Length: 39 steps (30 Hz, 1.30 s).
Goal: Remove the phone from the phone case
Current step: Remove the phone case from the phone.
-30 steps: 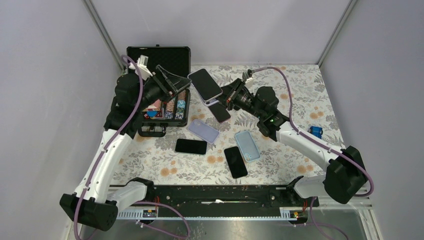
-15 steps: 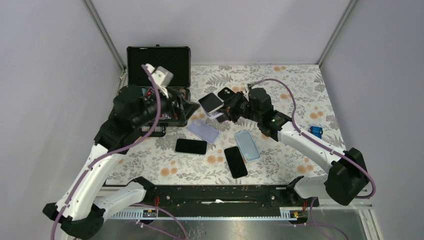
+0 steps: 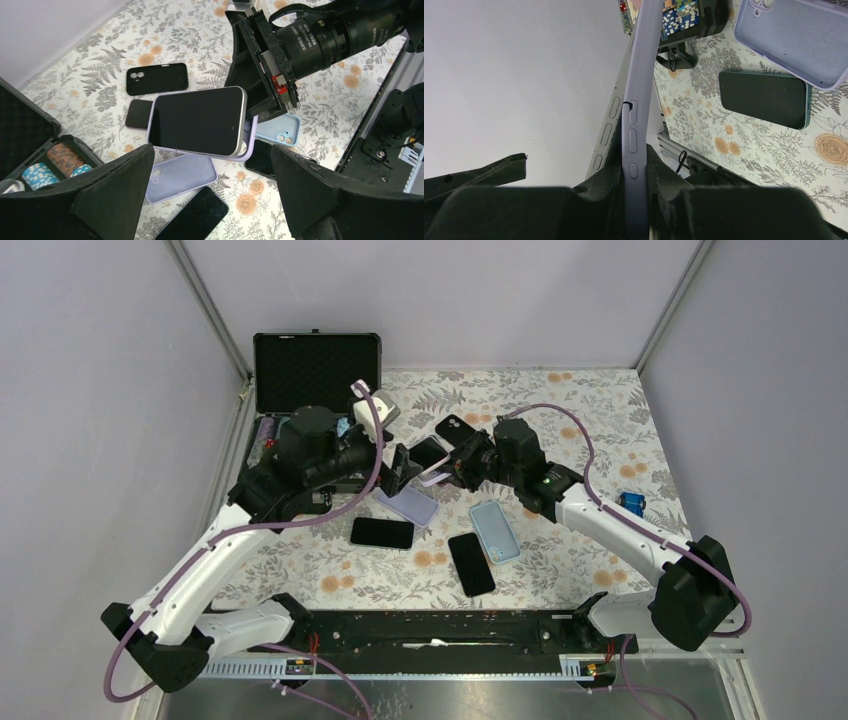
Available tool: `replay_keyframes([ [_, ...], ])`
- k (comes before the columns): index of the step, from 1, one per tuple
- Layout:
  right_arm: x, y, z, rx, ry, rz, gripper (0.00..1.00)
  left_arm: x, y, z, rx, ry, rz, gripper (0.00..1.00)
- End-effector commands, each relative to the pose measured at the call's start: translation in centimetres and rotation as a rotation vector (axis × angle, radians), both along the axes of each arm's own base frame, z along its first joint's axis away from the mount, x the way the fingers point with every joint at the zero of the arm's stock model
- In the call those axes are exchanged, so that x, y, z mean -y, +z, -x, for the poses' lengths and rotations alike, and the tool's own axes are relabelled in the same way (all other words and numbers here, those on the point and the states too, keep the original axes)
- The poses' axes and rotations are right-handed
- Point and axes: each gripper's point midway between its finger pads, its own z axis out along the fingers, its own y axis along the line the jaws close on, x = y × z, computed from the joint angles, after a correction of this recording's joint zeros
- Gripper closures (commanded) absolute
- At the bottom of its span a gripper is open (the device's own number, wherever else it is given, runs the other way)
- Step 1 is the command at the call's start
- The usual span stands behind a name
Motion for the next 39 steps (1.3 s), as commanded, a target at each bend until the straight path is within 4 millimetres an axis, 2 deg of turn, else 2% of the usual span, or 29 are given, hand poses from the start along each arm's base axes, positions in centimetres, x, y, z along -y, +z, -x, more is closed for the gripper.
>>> replay_keyframes([
  [1, -0.6, 4.2, -0.3, 0.087, 0.008, -0.092, 1.00, 2.0, 1.2, 0.6, 0.024, -0.101, 0.065, 0.08],
  [3, -0.7, 4.1, -0.2, 0.075, 0.011, -0.094, 1.00, 2.7, 0.7, 1.1, 0.011, -0.147, 0.078, 0.09],
  [8, -1.1, 4.0, 0.1, 0.047, 0.036, -0.098, 1.00, 3.1, -2.2, 0.8, -0.026, -0.159, 0.018, 0.12],
  [13, -1.2, 4.0, 0.3, 0.048, 0.046, -0.103, 1.00, 3.5, -3.8, 0.8, -0.043, -0.191, -0.021, 0.19],
  [16, -1.3, 4.3, 0.3, 0.052, 0.054, -0.112, 1.00, 2.8, -4.5, -0.3, -0.041, -0.125, -0.054, 0.30],
  [20, -1.5, 4.1, 0.4, 0.040, 0.069, -0.113, 1.00, 3.1, -4.6, -0.3, -0.031, -0.145, -0.058, 0.53],
  [22, -1.6, 3.8, 0.6, 0.033, 0.077, -0.109, 1.00, 3.1, -4.5, -0.5, -0.018, -0.146, -0.066, 0.58],
  [25, -1.5, 3.6, 0.8, 0.025, 0.078, -0.115, 1.00, 3.7, -4.9, 0.1, -0.023, -0.202, -0.071, 0.59],
  [28, -1.6, 3.9, 0.8, 0.029, 0.084, -0.124, 1.00, 4.0, -5.6, 0.9, -0.044, -0.252, -0.075, 0.46],
  [30, -1.8, 4.1, 0.8, 0.032, 0.091, -0.127, 1.00, 4.0, -5.9, 1.1, -0.048, -0.258, -0.079, 0.43],
  [31, -1.8, 4.1, 0.8, 0.031, 0.092, -0.127, 1.00, 4.0, -6.0, 1.1, -0.048, -0.258, -0.079, 0.44],
  [34, -1.8, 4.1, 0.9, 0.033, 0.095, -0.130, 1.00, 3.8, -6.2, 0.5, -0.044, -0.226, -0.094, 0.58],
  [39, -1.8, 4.1, 0.9, 0.054, 0.108, -0.125, 1.00, 3.6, -5.2, 0.4, 0.001, -0.218, -0.072, 0.66],
])
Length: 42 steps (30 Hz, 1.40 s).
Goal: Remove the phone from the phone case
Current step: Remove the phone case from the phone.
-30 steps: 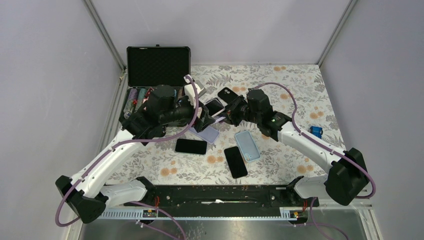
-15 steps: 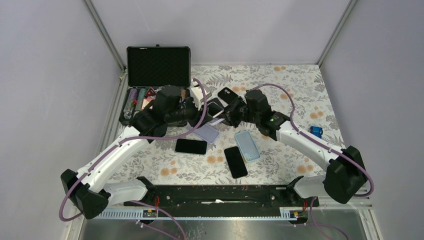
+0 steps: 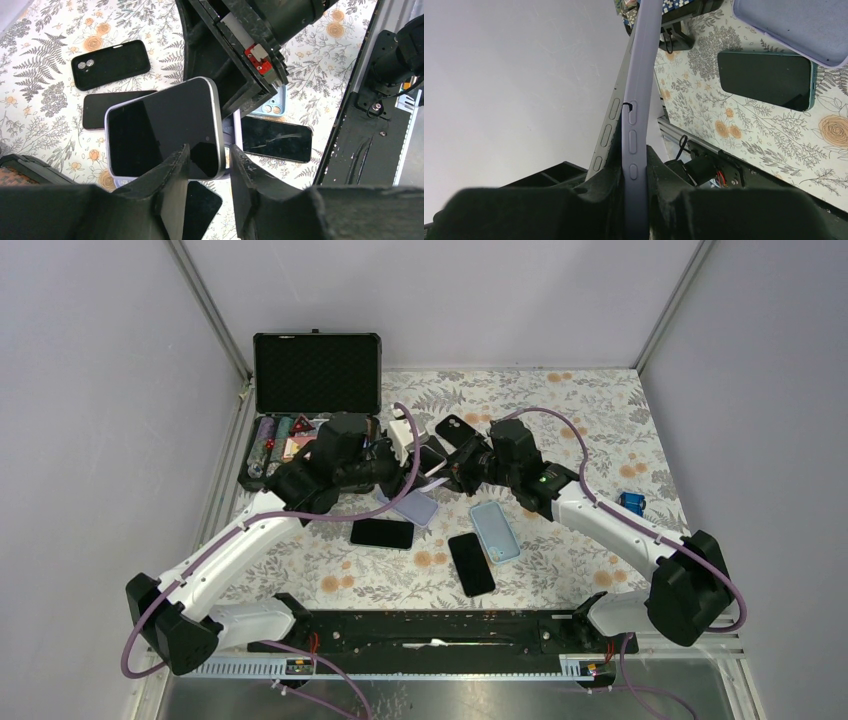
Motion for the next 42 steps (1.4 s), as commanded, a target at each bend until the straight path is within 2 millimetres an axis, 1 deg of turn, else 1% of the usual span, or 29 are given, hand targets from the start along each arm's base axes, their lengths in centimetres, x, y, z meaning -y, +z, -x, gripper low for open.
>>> replay_keyframes([
  [1, -1.1, 4.9, -0.1, 0.128, 0.045, -0.110, 1.00, 0.1, 1.6, -0.5, 0.081, 0.002, 0.039, 0.68],
  [3, -1.2, 4.9, 0.0, 0.130, 0.055, -0.113, 1.00, 0.1, 1.5, -0.6, 0.080, 0.007, 0.036, 0.70],
  [6, -1.3, 5.1, 0.2, 0.137, 0.068, -0.122, 1.00, 0.0, 1.1, -1.0, 0.075, 0.025, 0.026, 0.71],
  [12, -1.2, 5.3, 0.3, 0.143, 0.070, -0.122, 1.00, -1.2, 0.2, -3.0, 0.089, 0.151, -0.026, 0.64],
  [16, -1.1, 5.7, 0.2, 0.154, 0.065, -0.115, 1.00, -1.8, -0.2, -3.9, 0.102, 0.214, -0.051, 0.64],
  [20, -1.0, 5.7, 0.3, 0.157, 0.068, -0.113, 1.00, -2.4, 0.3, -4.8, 0.135, 0.271, -0.043, 0.73],
  [22, -1.1, 5.7, 0.4, 0.154, 0.074, -0.117, 1.00, -2.5, 0.3, -5.2, 0.136, 0.293, -0.046, 0.79],
  [23, -1.2, 5.7, 0.4, 0.154, 0.081, -0.120, 1.00, -2.4, 0.2, -5.4, 0.127, 0.301, -0.044, 0.80],
  [26, -1.7, 6.3, 0.3, 0.162, 0.099, -0.130, 1.00, -1.9, -0.2, -5.7, 0.100, 0.303, -0.039, 0.77],
  [31, -1.7, 6.8, 0.4, 0.176, 0.109, -0.134, 1.00, -2.2, -0.1, -7.0, 0.122, 0.366, -0.046, 0.72],
  [35, -1.7, 7.2, 0.6, 0.186, 0.113, -0.139, 1.00, -2.2, -0.9, -7.5, 0.113, 0.376, -0.077, 0.68],
  [36, -1.7, 7.3, 0.6, 0.187, 0.114, -0.139, 1.00, -2.2, -0.9, -7.6, 0.114, 0.379, -0.078, 0.69],
  [38, -1.6, 7.1, 0.7, 0.184, 0.117, -0.132, 1.00, -2.2, -0.8, -7.7, 0.120, 0.381, -0.073, 0.75],
  [42, -1.3, 6.1, 0.8, 0.174, 0.112, -0.108, 1.00, -2.1, -0.1, -7.8, 0.131, 0.386, -0.051, 0.91],
])
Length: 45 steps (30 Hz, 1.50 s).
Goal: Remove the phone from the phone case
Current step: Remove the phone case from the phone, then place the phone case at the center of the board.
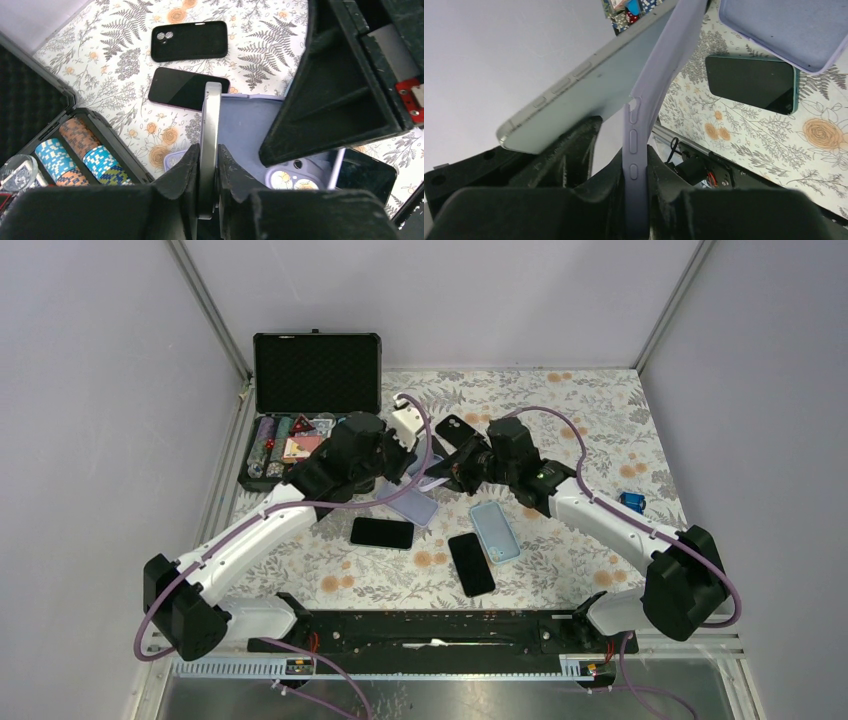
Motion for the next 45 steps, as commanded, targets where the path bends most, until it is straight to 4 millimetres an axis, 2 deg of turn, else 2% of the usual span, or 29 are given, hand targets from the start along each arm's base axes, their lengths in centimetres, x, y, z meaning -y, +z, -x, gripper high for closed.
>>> replay_keyframes([
  [1, -1.2, 6.6, 1.2, 0.168, 0.102, -0.134, 1.00, -0.6, 2.4, -2.0, 0.075, 0.082, 0.038, 0.95],
  [2, -1.2, 6.3, 1.3, 0.164, 0.104, -0.131, 1.00, -0.8, 2.6, -2.2, 0.083, 0.098, 0.039, 1.00],
  [7, 0.3, 4.3, 0.7, 0.161, 0.079, -0.087, 1.00, -2.0, 4.2, -2.9, 0.102, 0.155, 0.085, 1.00],
  [9, 1.8, 2.9, 0.3, 0.160, 0.051, -0.034, 1.00, -3.1, 5.4, -3.3, 0.118, 0.191, 0.128, 1.00],
  [13, 5.2, 1.6, -0.6, 0.195, -0.003, 0.026, 1.00, -5.9, 7.6, -4.3, 0.146, 0.276, 0.234, 1.00],
  [16, 7.4, 0.9, -1.0, 0.219, -0.015, 0.074, 1.00, -6.7, 8.0, -4.3, 0.109, 0.266, 0.338, 1.00],
  [19, 9.8, -0.3, -1.7, 0.248, -0.019, 0.196, 1.00, -6.5, 8.1, -3.8, 0.094, 0.245, 0.372, 1.00],
  [23, 13.9, -2.4, -3.4, 0.220, -0.098, 0.310, 1.00, -5.9, 9.3, -3.6, 0.076, 0.193, 0.472, 1.00],
  [29, 22.0, -5.8, -6.7, 0.136, -0.300, 0.415, 1.00, -4.0, 8.6, -2.7, 0.016, 0.076, 0.489, 1.00],
  [33, 26.8, -8.3, -8.7, 0.044, -0.393, 0.472, 1.00, -3.6, 8.1, -2.2, 0.002, 0.058, 0.493, 1.00],
  [36, 28.7, -10.1, -9.9, -0.014, -0.423, 0.497, 1.00, -3.2, 8.1, -1.9, -0.005, 0.038, 0.495, 1.00],
  [41, 32.2, -12.8, -10.5, -0.074, -0.465, 0.617, 1.00, -2.6, 7.9, -1.6, -0.013, 0.019, 0.490, 1.00],
  [43, 33.4, -13.2, -10.7, -0.066, -0.437, 0.675, 0.95, -2.3, 7.8, -1.4, -0.011, 0.003, 0.484, 1.00],
  [45, 34.6, -13.2, -10.7, -0.081, -0.405, 0.745, 0.85, -1.8, 7.5, -1.0, -0.012, -0.018, 0.470, 1.00],
])
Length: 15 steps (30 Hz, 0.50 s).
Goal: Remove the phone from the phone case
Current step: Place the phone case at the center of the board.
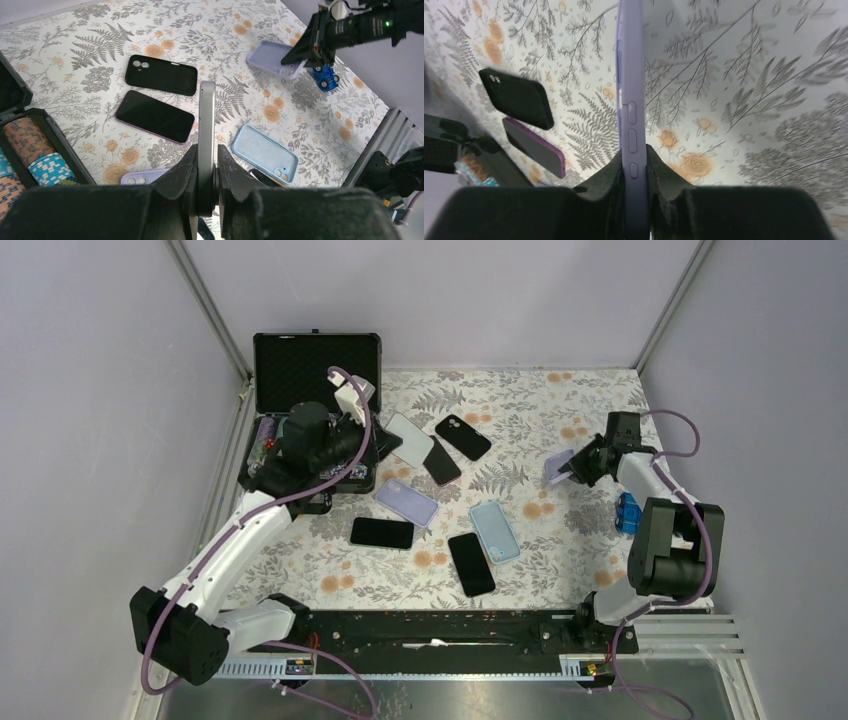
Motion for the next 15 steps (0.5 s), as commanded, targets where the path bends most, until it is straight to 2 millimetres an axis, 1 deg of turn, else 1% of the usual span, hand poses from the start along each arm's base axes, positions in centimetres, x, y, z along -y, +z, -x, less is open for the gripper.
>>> replay_keyframes([
  [1, 3.6, 1.6, -1.8, 0.014, 0.068, 0.184, 0.76, 1.7, 3.0, 0.3, 0.129, -0.072, 0.044, 1.00],
  [2, 3.7, 1.7, -1.9, 0.004, 0.087, 0.191, 0.67, 1.9, 2.8, 0.4, 0.130, -0.078, 0.037, 1.00],
  [4, 4.2, 1.6, -1.6, -0.037, 0.097, 0.211, 0.46, 2.2, 2.5, 0.5, 0.129, -0.089, 0.022, 1.00],
  [5, 4.5, 1.6, -1.4, -0.055, 0.096, 0.226, 0.39, 2.4, 2.4, 0.5, 0.129, -0.096, 0.014, 1.00],
  [8, 5.3, 2.1, -0.5, -0.087, 0.098, 0.271, 0.24, 2.9, 2.3, 0.4, 0.136, -0.110, -0.006, 1.00],
  [11, 6.0, 3.2, 0.6, -0.106, 0.099, 0.321, 0.18, 3.4, 2.4, 0.2, 0.143, -0.116, -0.015, 1.00],
  [12, 6.0, 3.9, 0.9, -0.097, 0.094, 0.328, 0.17, 3.6, 2.4, 0.1, 0.143, -0.119, -0.019, 1.00],
  [15, 7.4, 5.0, 2.6, -0.124, 0.015, 0.398, 0.16, 4.5, 2.4, -0.4, 0.146, -0.121, -0.022, 1.00],
])
